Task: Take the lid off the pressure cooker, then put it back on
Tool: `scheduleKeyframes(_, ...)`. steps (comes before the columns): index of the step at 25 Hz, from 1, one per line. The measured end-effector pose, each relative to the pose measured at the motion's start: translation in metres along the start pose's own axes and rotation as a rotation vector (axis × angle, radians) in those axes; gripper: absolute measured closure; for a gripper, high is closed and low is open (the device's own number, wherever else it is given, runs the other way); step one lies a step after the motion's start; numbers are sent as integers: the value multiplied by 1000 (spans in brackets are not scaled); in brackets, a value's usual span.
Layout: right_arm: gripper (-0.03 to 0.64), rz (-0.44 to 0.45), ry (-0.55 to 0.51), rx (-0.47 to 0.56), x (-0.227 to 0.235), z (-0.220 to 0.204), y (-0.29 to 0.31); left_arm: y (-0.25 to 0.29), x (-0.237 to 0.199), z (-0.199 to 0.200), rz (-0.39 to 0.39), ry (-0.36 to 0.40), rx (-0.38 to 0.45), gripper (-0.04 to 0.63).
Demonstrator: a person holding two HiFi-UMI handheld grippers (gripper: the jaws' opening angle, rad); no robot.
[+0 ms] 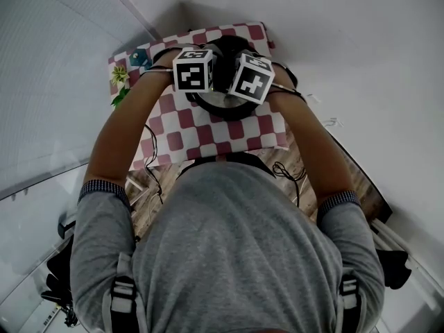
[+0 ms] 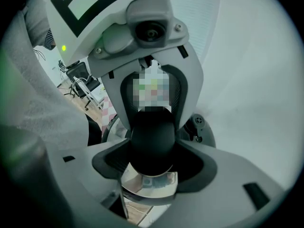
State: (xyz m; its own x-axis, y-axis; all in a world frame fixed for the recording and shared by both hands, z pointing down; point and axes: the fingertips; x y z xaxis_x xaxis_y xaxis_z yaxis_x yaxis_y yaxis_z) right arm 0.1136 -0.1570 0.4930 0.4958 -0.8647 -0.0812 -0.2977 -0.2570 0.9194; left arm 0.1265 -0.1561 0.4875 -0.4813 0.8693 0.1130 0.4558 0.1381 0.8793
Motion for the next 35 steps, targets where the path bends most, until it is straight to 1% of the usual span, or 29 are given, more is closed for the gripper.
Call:
scheduleKeyframes(6,325,-6,-32,2,-6,13,-5,-14,6,-5,26,-20,0,296)
scheduleKeyframes(11,325,4,-74,15,-13,32,-3,-27,12,-18,56,-47,-7,296)
scheduleKeyframes(22,325,46,-187,30,-40,89,11,-63,35,-66,121,-145,-19,296)
scheduleKeyframes(35,325,96,-305,51,-78,153,36,-99,72,-126,176,-257,-41,296)
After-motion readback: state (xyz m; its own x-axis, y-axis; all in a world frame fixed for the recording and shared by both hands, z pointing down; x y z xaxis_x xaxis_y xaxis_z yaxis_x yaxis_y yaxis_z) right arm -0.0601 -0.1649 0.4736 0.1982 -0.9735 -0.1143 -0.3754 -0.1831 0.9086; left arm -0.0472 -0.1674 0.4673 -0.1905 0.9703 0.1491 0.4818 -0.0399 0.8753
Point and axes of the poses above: the fingertips, and each gripper's own axes: y forward along the fingers, x to its right, z out of its top, and after that the axes turned 1 degree about -y, right-handed
